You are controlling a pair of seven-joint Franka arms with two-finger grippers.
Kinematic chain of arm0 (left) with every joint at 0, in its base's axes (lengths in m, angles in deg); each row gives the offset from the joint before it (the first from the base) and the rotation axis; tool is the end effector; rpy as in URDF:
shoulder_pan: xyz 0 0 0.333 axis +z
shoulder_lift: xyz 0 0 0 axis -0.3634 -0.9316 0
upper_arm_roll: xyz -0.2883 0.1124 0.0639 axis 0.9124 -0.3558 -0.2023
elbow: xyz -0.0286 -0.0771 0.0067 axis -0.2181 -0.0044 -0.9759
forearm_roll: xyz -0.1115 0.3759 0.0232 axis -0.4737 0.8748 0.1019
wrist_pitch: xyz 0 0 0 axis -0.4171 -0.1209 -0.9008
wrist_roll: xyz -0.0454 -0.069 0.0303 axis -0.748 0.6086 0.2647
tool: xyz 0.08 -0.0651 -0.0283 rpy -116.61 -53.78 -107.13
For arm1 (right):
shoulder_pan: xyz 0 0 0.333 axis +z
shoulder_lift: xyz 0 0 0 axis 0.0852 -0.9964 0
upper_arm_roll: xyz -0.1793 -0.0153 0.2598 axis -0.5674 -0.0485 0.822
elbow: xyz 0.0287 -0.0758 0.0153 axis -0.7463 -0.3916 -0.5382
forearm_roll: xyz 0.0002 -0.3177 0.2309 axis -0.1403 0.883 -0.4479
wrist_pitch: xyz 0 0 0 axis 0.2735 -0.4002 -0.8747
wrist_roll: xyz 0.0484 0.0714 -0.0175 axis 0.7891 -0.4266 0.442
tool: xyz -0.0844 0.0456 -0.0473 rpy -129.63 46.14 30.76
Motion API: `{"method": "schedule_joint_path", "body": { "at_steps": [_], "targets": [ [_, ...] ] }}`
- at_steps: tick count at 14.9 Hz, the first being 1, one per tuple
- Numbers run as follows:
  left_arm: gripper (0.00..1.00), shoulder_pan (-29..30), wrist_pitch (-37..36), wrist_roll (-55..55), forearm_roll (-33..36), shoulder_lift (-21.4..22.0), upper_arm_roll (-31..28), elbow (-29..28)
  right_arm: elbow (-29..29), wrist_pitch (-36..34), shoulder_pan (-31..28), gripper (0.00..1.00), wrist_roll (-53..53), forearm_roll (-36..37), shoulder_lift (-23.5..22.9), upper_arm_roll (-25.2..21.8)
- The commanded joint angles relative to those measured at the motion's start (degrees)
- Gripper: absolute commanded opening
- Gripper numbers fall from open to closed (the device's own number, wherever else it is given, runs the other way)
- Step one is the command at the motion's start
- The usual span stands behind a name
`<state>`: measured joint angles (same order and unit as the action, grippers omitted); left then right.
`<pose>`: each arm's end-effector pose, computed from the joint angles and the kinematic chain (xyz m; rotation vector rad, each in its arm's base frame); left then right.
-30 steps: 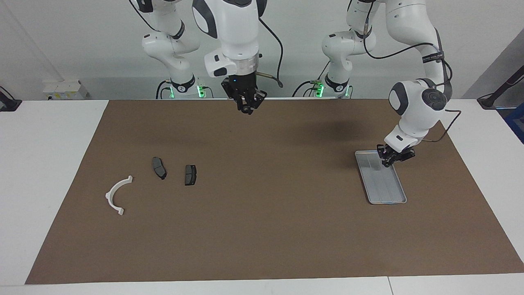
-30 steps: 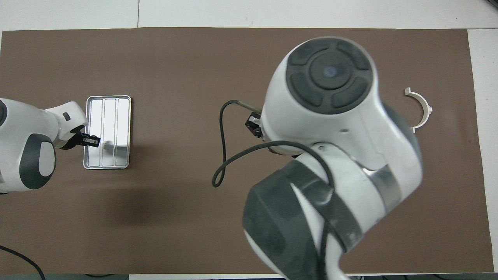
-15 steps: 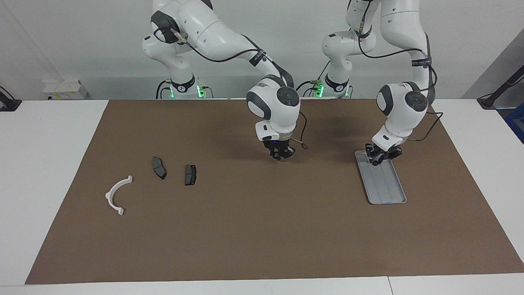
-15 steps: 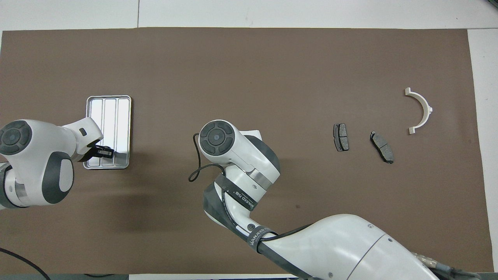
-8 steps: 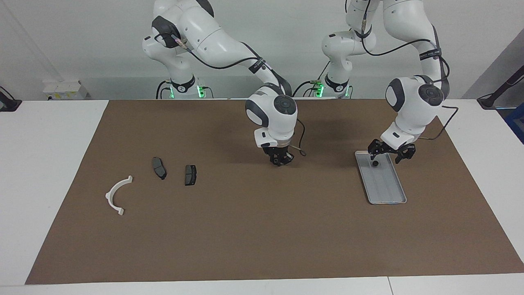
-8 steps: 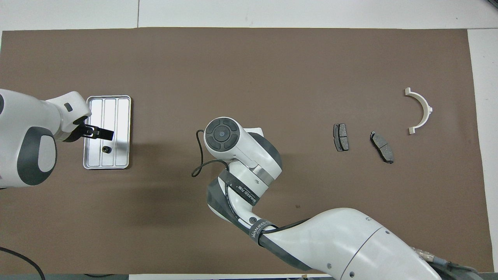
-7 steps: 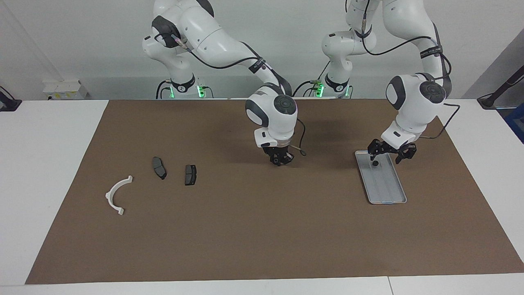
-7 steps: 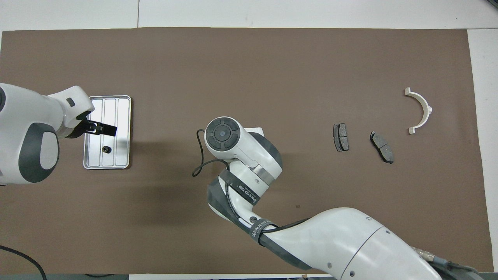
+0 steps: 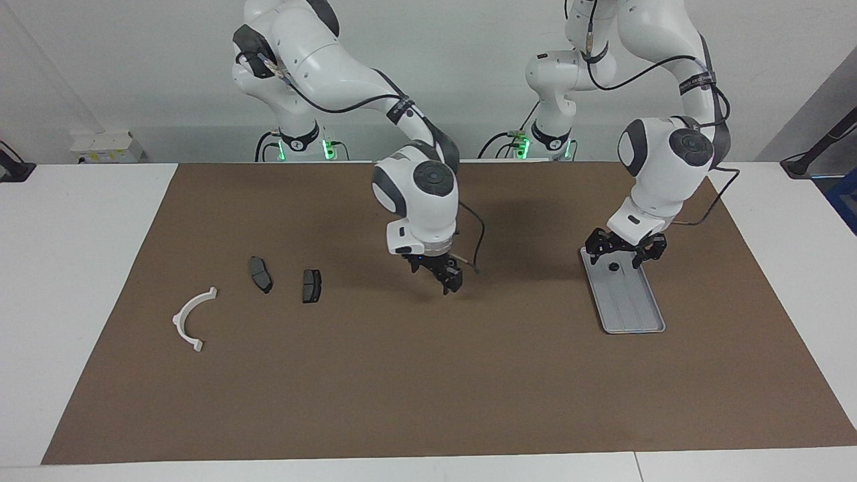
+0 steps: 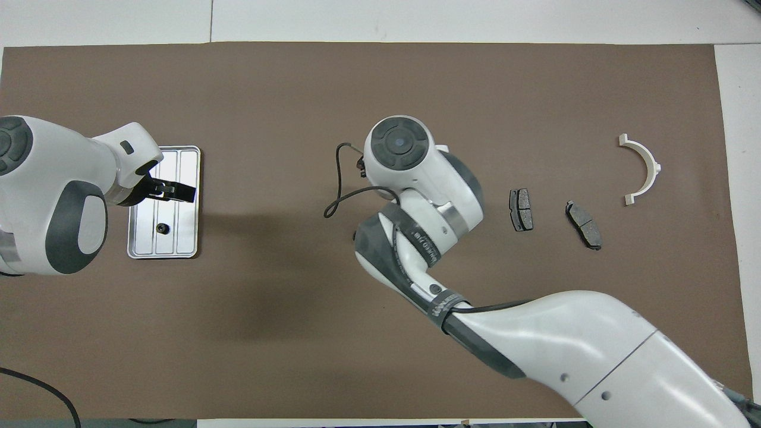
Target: Pick bearing gear from pile to tray
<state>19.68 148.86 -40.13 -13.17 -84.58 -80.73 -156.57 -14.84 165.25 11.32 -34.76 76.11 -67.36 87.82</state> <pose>0.5732 -0.0602 0.3972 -3.1252 0.2946 -0.0620 0.6151 0.3474 0.3529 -2.9368 1.0641 -0.0504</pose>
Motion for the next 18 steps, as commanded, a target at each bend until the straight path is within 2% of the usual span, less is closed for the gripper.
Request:
{"method": "schedule_joint_path", "body": {
  "at_steps": [1,5,10,13,18],
  "targets": [
    [1.0,-7.04,2.54,9.94,-0.41,-0.52,-0.8,-0.23,-0.21,-2.14,-6.35,1.0,10.0,-1.65,3.28,1.23],
    [1.0,-18.47,3.79,22.52,0.03,-1.13,-0.89,-1.47,-0.39,-3.54,-12.95,1.0,25.21,-2.8,4.87,1.23],
    [1.0,-28.94,7.56,34.39,0.21,-7.28,-0.89,-1.56,-0.91,-4.25,-19.62,1.0,40.86,-2.8,5.05,1.14],
    [1.0,-32.46,10.73,39.67,0.21,-9.74,-0.89,-1.03,-1.0,-4.34,-22.18,1.0,45.89,-2.8,5.05,1.14],
    [1.0,-34.23,11.43,41.62,0.21,-10.28,-0.89,-0.41,-1.09,-4.34,-23.51,1.0,50.81,-2.8,5.57,0.71]
  ]
}}
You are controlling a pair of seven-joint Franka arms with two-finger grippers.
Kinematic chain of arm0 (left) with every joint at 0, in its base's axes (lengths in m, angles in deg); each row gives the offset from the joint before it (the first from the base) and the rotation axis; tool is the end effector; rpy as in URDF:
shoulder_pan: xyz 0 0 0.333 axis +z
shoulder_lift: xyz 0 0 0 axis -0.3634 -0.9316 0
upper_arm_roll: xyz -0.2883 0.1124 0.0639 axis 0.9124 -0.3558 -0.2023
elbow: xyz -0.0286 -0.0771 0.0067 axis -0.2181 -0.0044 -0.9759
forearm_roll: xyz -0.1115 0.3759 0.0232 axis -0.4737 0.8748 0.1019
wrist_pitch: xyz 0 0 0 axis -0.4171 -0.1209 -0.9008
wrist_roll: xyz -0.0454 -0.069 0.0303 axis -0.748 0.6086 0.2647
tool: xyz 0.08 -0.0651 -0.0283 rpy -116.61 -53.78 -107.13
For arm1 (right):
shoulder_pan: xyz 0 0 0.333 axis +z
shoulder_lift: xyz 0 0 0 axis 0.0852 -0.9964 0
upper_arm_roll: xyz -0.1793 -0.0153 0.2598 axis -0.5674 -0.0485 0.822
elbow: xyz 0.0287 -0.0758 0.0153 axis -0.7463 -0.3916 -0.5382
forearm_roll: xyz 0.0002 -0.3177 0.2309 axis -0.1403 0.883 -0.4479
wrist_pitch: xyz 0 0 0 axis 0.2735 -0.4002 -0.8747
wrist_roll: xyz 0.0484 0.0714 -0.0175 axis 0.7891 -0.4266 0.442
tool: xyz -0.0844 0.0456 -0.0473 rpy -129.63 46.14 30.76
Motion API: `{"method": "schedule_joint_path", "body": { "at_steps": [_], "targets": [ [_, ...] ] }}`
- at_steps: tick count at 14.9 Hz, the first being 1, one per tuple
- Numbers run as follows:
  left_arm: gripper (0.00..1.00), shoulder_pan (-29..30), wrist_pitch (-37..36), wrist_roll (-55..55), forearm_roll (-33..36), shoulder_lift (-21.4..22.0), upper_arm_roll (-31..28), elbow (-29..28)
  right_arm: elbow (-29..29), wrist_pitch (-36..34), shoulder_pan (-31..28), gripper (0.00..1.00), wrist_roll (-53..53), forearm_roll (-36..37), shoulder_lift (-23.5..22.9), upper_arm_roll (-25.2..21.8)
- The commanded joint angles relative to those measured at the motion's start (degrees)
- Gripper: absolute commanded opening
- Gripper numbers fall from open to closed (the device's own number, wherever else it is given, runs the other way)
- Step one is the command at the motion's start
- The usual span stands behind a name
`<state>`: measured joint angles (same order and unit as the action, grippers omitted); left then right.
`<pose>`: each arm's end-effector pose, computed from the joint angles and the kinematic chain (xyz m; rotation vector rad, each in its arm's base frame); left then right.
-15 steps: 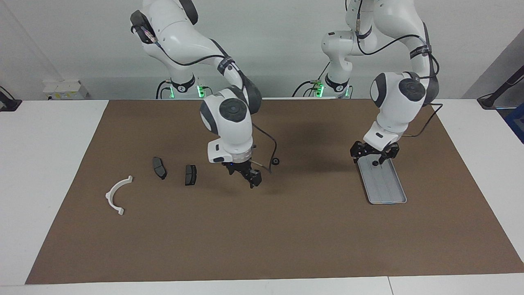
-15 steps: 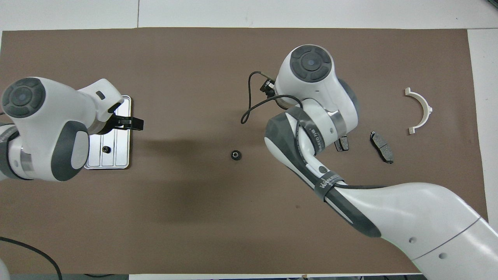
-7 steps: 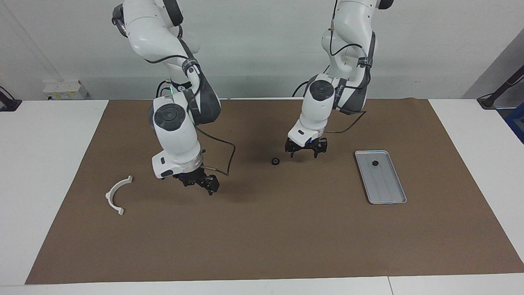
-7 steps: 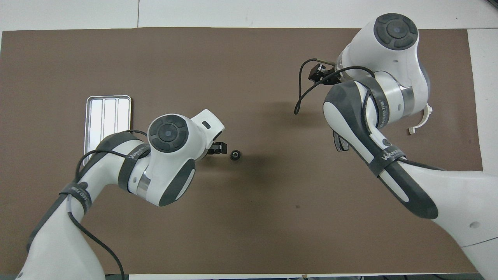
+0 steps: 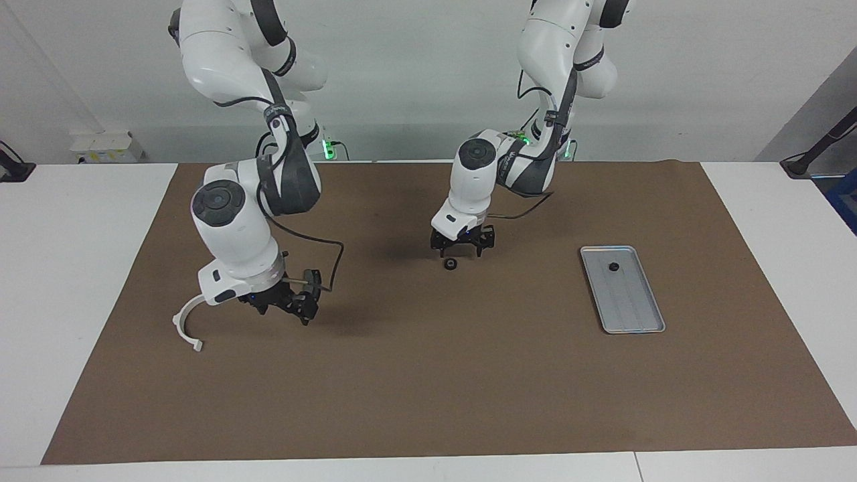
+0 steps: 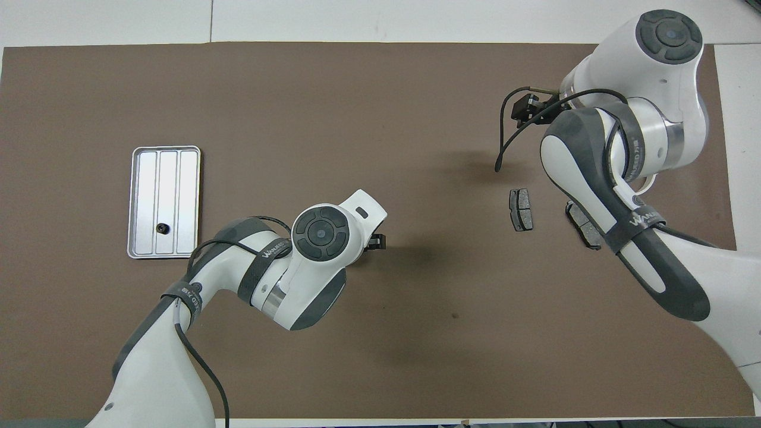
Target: Pick bearing gear from pile to tray
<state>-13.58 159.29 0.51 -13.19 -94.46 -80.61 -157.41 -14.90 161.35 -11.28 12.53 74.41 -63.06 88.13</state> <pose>0.4596 -0.3771 0.3065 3.1083 -0.0933 0.0306 0.6904 0.0879 0.3978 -3.1104 0.4271 -0.0587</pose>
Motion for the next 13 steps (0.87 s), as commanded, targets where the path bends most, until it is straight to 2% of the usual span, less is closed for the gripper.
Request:
{"method": "schedule_joint_path", "body": {
  "at_steps": [1,7,11,13],
  "targets": [
    [1.0,-0.97,1.53,0.89,0.23,-1.0,-1.0,0.43,-1.2,-0.45,-0.82,1.0,5.62,-1.1,2.06,0.13],
    [1.0,-1.14,3.29,0.89,1.63,-2.94,-1.0,2.36,-6.73,0.08,-0.02,1.0,18.89,-1.19,9.0,-4.7],
    [1.0,-1.67,3.29,0.98,1.72,-3.56,-1.0,2.89,-11.74,-0.88,3.75,1.0,24.52,-4.95,17.42,-11.29],
    [0.93,-1.67,3.38,1.07,1.63,-3.56,-1.0,2.89,-12.46,-4.64,3.75,1.0,27.43,-6.37,21.3,-11.91]
  ]
}}
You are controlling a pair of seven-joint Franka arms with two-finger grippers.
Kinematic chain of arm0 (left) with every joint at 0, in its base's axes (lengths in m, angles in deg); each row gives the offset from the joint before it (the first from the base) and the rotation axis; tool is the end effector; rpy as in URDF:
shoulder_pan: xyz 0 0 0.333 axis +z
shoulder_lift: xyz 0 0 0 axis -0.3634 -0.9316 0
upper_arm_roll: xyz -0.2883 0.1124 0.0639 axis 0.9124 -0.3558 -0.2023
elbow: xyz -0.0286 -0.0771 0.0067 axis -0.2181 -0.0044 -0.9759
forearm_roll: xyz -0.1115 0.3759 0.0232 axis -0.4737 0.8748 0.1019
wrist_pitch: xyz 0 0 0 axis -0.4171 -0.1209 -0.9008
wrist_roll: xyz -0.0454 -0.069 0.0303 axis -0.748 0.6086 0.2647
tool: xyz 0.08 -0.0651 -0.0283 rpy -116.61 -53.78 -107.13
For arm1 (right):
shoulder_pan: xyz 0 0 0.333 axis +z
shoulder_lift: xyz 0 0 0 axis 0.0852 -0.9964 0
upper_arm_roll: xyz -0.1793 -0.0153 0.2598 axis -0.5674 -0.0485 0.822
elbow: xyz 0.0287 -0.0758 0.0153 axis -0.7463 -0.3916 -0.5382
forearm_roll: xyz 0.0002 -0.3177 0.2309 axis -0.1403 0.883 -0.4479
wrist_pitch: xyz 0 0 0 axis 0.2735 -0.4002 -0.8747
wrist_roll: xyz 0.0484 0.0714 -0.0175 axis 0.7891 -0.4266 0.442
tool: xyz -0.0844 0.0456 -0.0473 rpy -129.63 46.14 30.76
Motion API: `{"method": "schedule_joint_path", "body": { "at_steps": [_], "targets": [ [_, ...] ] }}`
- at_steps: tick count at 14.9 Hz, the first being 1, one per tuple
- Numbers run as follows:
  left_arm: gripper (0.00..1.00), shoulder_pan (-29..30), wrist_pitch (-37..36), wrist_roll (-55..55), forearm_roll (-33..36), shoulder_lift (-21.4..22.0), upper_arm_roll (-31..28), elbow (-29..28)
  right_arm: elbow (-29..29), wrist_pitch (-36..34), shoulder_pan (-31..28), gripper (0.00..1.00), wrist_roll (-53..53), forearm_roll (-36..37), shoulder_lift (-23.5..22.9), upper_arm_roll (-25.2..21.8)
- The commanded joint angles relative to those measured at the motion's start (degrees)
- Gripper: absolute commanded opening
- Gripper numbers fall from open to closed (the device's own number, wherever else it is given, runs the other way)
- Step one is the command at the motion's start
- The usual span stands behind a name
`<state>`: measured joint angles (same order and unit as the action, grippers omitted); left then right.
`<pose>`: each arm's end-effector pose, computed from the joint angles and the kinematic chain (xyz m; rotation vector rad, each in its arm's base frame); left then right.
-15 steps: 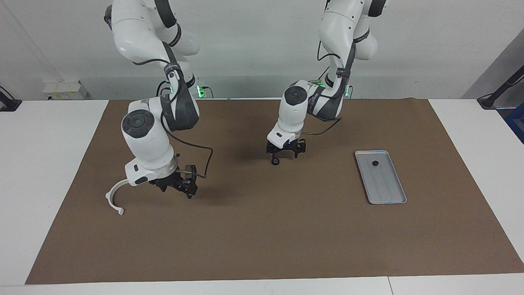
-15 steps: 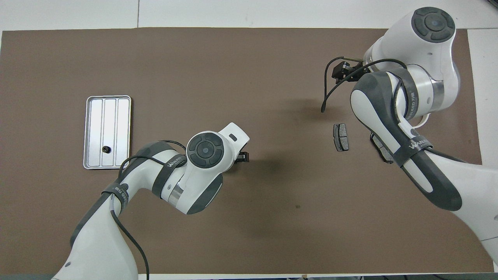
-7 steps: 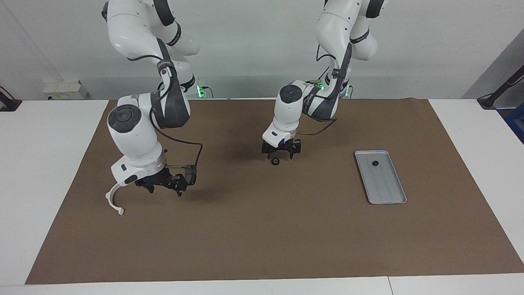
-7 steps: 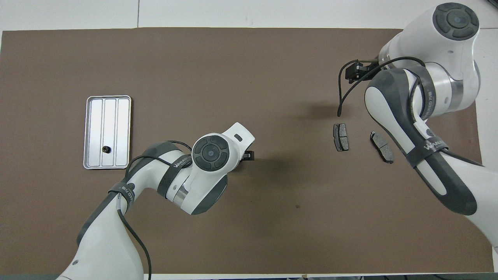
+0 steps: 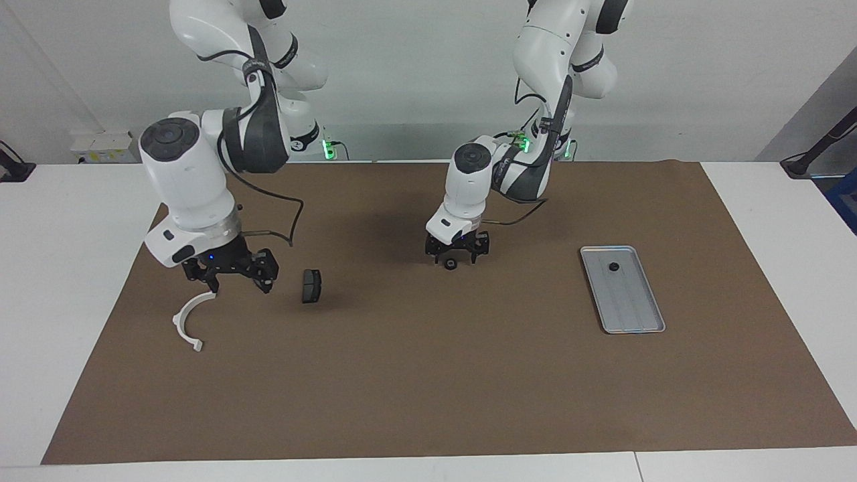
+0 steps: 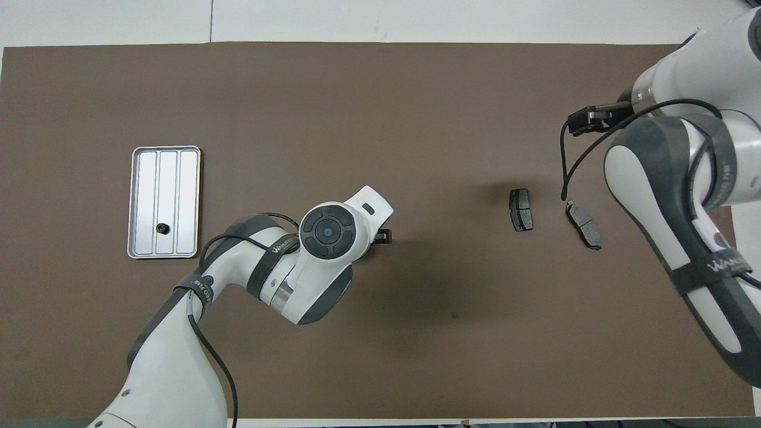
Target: Pick bearing gear from pile to tray
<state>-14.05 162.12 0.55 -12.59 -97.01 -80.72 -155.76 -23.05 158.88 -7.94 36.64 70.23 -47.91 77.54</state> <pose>0.4670 -0.3878 0.2968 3.0893 -0.1113 0.0755 0.6406 0.0275 0.4917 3.0833 0.0279 0.1499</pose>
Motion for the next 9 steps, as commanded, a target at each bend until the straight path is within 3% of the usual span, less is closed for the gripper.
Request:
{"method": "schedule_joint_path", "body": {
  "at_steps": [1,2,3,5,9],
  "targets": [
    [0.83,-1.21,0.47,1.03,1.03,-1.01,-0.9,1.24,-4.31,-4.19,0.5,1.0,3.42,-2.2,8.08,-1.32],
    [0.72,-1.21,0.47,1.38,1.03,-1.01,-0.9,1.24,-4.31,-6.65,0.59,1.0,3.42,-2.2,10.02,-1.32],
    [0.52,-1.21,0.38,1.56,1.03,-1.01,-0.9,1.24,-4.31,-8.85,0.59,1.0,3.42,-2.2,11.86,-1.32],
    [0.03,-1.21,0.47,1.65,1.12,-1.01,-0.9,1.24,-4.22,-11.67,1.03,1.0,3.16,-2.37,14.77,-1.32],
    [0.0,-0.59,0.03,1.56,2.78,-1.01,-0.98,1.68,-4.31,-14.67,1.03,1.0,2.11,-5.18,18.2,-1.32]
  ]
}}
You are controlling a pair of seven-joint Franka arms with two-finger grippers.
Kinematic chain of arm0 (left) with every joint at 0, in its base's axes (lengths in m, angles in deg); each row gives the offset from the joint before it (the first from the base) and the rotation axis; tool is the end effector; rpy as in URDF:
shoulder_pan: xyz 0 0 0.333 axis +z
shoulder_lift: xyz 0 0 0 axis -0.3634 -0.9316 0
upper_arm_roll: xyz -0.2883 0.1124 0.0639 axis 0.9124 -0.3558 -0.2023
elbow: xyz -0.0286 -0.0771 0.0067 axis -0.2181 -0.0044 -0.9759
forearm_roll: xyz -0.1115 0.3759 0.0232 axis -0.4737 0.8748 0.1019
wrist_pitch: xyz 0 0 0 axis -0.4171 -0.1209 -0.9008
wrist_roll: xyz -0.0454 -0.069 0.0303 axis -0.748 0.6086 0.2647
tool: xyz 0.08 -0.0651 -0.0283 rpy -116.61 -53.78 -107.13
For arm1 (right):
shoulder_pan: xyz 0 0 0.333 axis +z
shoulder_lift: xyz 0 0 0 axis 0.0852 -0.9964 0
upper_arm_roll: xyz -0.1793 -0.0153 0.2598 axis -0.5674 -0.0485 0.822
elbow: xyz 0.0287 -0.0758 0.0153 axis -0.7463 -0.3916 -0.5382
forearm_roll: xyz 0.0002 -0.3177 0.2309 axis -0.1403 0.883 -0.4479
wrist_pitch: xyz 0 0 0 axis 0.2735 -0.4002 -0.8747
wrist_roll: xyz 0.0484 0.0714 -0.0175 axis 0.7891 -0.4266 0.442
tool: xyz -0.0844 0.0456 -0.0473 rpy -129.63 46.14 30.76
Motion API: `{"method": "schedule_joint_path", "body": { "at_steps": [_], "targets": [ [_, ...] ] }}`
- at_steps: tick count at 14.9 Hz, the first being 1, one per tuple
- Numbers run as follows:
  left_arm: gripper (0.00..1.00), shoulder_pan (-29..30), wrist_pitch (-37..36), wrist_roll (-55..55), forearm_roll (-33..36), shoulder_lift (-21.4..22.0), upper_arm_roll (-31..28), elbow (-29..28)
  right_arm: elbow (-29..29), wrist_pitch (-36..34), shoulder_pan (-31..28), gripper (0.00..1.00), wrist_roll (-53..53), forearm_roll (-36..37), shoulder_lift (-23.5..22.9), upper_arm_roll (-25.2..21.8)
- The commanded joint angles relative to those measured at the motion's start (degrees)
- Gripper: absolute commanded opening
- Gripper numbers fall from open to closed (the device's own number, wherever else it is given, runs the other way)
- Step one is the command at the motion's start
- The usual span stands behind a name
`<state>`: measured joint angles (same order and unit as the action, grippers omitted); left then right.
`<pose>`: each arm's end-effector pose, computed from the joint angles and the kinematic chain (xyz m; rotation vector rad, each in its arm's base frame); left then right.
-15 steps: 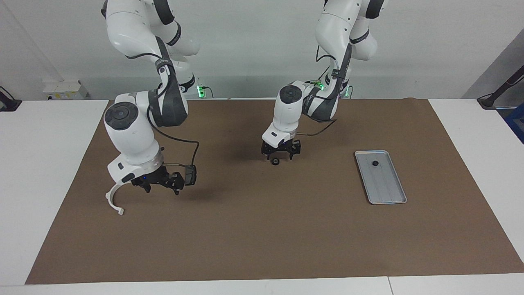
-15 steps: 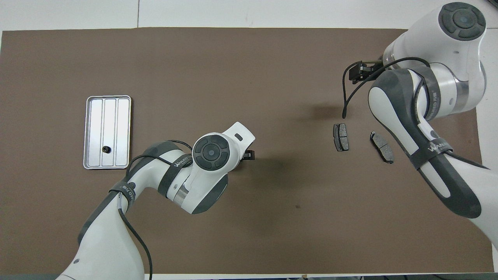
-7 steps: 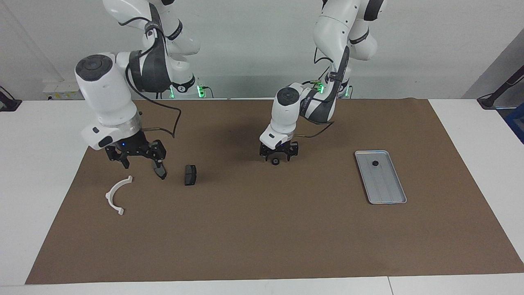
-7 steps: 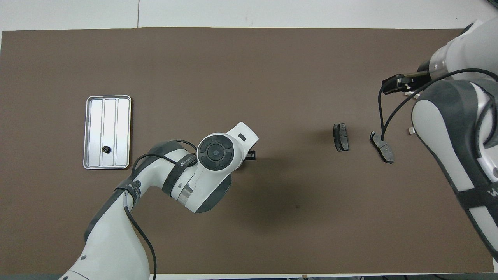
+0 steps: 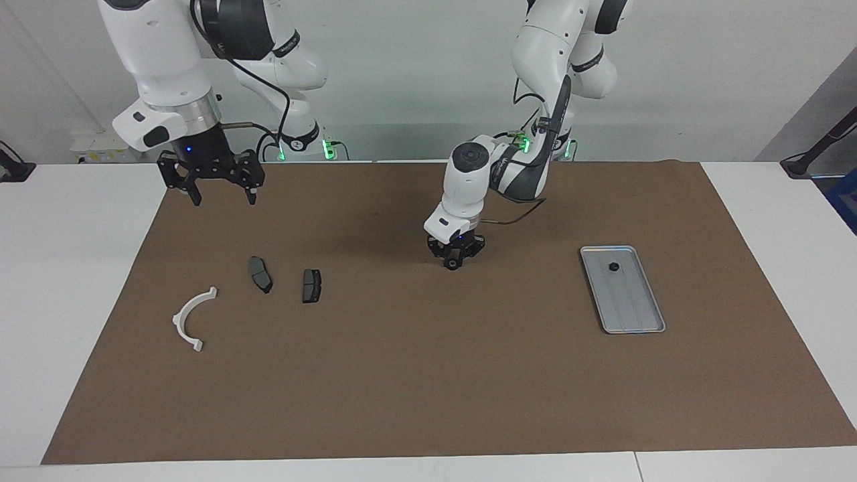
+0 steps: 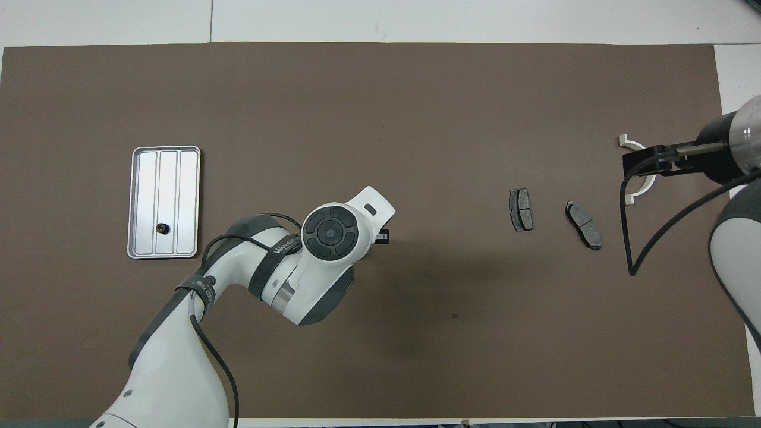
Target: Pick bearing gear from pile to tray
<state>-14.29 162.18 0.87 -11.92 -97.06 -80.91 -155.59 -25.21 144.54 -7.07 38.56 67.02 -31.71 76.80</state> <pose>0.4674 -0.3888 0.2976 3.0938 -0.1175 0.0879 0.5494 0.0334 0.6172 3.1012 0.0478 0.1367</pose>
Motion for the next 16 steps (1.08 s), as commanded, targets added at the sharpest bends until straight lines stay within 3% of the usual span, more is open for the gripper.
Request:
{"method": "schedule_joint_path", "body": {
  "at_steps": [1,3,5,8,10,13,16],
  "targets": [
    [0.0,0.0,-1.95,0.89,3.17,-0.96,-0.97,3.07,-2.14,-1.46,0.25,1.0,-0.52,-1.98,2.27,-0.58],
    [0.0,3.23,-8.36,-2.17,4.67,0.52,-1.85,5.63,-2.14,-2.09,0.69,1.0,-0.97,-2.07,2.71,-0.58],
    [0.0,9.63,-14.58,-10.85,4.15,6.13,-1.59,6.07,-1.97,-2.44,1.65,1.0,-2.28,-2.15,2.89,-1.11],
    [0.0,23.07,-25.23,-32.87,-0.06,13.34,-1.85,7.39,-1.7,-3.32,1.92,1.0,-4.92,-5.84,2.8,-1.55],
    [0.0,32.39,-28.94,-46.96,-2.7,13.98,-1.94,10.19,-1.79,-4.11,1.83,1.0,-5.01,-5.76,2.8,-1.55],
    [0.0,38.22,-22.48,-53.07,-3.06,13.63,-2.03,7.94,-1.96,-4.29,1.74,1.0,-5.01,-5.49,2.8,-1.55],
    [0.0,38.41,-11.23,-53.08,-3.06,10.65,-2.03,2.23,-2.4,-4.2,1.66,1.0,-4.92,-3.48,2.71,-1.55]
  ]
}}
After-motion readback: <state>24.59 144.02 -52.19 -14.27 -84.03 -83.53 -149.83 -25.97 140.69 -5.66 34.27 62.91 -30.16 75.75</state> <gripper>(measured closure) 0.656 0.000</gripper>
